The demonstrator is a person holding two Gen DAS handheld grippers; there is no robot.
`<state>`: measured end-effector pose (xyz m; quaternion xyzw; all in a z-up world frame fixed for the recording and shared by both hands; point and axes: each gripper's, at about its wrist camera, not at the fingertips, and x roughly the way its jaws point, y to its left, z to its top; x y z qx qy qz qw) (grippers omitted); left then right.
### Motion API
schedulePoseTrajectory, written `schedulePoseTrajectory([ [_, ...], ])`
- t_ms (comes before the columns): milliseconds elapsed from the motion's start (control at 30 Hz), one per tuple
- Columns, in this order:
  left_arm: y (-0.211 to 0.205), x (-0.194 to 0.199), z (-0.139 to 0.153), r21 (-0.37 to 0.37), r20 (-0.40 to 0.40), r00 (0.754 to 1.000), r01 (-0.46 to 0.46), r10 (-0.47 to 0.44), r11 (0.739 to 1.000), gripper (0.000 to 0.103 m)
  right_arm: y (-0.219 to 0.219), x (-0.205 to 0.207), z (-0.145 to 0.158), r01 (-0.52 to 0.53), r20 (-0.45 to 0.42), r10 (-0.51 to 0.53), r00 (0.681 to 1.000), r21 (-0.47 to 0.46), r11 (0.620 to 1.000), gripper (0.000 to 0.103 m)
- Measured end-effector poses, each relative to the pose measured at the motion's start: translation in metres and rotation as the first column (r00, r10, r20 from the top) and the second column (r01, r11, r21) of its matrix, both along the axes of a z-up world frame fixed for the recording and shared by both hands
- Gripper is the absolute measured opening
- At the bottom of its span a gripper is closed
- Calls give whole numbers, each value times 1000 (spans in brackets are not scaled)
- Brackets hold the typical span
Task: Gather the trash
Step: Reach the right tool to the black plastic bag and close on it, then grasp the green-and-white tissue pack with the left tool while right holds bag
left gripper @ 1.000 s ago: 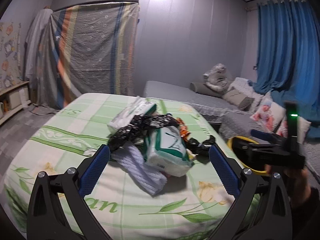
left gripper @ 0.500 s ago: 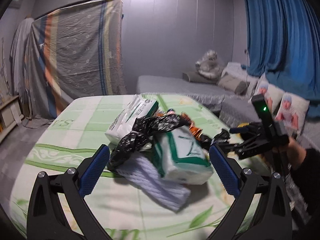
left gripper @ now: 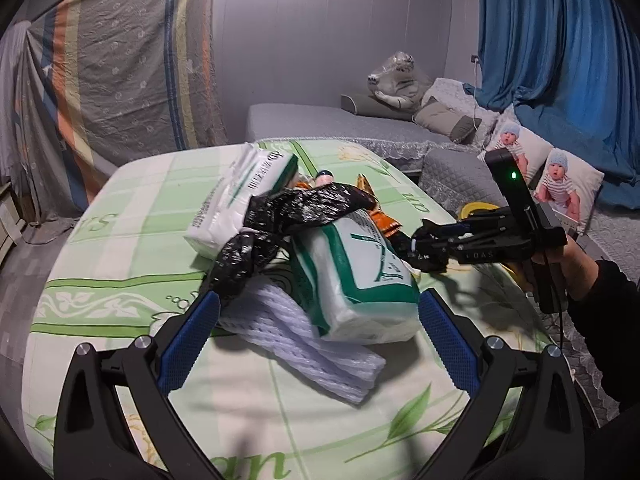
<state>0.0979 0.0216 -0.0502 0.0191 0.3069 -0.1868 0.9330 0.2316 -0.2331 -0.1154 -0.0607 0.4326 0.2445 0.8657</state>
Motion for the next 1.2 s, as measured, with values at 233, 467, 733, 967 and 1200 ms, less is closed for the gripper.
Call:
schedulePoseTrajectory([
  [233, -28, 0, -4, 62, -8, 997, 71, -71, 996, 95, -16, -21, 18, 39, 43, -44, 998, 107, 993, 19],
  [467, -62, 9, -9, 154, -34, 992, 124, -120, 980, 95, -35, -60, 53, 36, 114, -69, 991, 267, 963, 19],
  [733, -84, 33, -27, 205, -115, 988, 127, -105, 970, 95, -48, -87, 70, 20, 150, -80, 985, 364, 931, 19],
  [967, -88, 57, -42, 251, -153, 985, 110, -73, 962, 95, -62, -94, 67, 56, 140, -121, 983, 395, 917, 19],
  [1200, -87, 74, -57, 270, -195, 980, 99, -47, 958, 94, -70, -101, 67, 78, 128, -143, 981, 415, 906, 19],
])
